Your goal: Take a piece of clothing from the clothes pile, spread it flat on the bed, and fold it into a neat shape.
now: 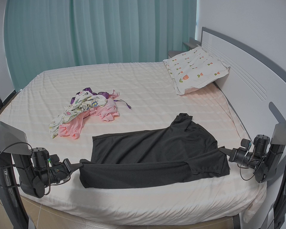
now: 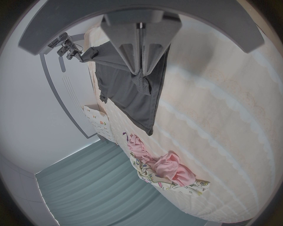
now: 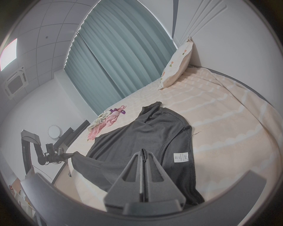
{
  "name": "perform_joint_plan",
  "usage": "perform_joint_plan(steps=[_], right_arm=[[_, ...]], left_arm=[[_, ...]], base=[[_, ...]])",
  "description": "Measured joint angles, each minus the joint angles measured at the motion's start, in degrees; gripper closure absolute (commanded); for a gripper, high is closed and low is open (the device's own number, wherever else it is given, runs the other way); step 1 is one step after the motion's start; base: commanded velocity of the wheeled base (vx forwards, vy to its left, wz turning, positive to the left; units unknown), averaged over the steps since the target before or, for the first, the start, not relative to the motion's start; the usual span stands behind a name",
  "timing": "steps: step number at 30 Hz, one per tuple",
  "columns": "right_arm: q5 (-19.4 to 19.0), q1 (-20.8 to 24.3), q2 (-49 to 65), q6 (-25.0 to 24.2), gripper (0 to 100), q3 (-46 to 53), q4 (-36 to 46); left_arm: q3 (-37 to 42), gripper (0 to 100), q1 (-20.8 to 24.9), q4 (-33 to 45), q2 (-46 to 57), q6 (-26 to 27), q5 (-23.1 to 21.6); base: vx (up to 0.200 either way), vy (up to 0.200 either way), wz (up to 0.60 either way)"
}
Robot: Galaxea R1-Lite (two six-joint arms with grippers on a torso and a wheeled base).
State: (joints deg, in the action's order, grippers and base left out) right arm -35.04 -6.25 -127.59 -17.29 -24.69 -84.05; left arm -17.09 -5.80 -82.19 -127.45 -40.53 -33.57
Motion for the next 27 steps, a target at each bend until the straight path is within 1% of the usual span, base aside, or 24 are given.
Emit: perform_joint_plan(steps=[3,8,15,20,24,27], right_arm=[[2.1,0.9,-1.4,0.0,100,-1.5,0.1],[3.4,1.4,-3.2,-0.2,100,-3.3,0.2],[5.4,1.3,-4.6,-3.6,100,-5.5,-0.5],[5.8,1.2,-5.5,-4.5,100,-6.6,-0.5],[5.8,1.2,-6.1,-4.6,100,-7.0,-0.5],[5.8,1.2,-6.5,-4.6,100,-7.2,-0.6]], left_arm=[[-1.3,100,0.7,0.0,-1.2,-1.6,1.2],[-2.8,100,1.4,0.0,-2.2,-4.3,1.8],[-4.2,100,2.0,0.0,-3.6,-4.6,4.8],[-5.4,100,3.0,0.0,-4.9,-4.6,7.9],[-6.3,100,3.9,0.0,-5.8,-4.6,8.6],[-6.7,100,4.1,0.0,-6.3,-4.7,10.0]], base=[[0.000,0.000,0.00],[0.000,0.000,0.00],[0.000,0.000,0.00],[0.000,0.000,0.00],[0.000,0.000,0.00],[0.000,0.000,0.00]])
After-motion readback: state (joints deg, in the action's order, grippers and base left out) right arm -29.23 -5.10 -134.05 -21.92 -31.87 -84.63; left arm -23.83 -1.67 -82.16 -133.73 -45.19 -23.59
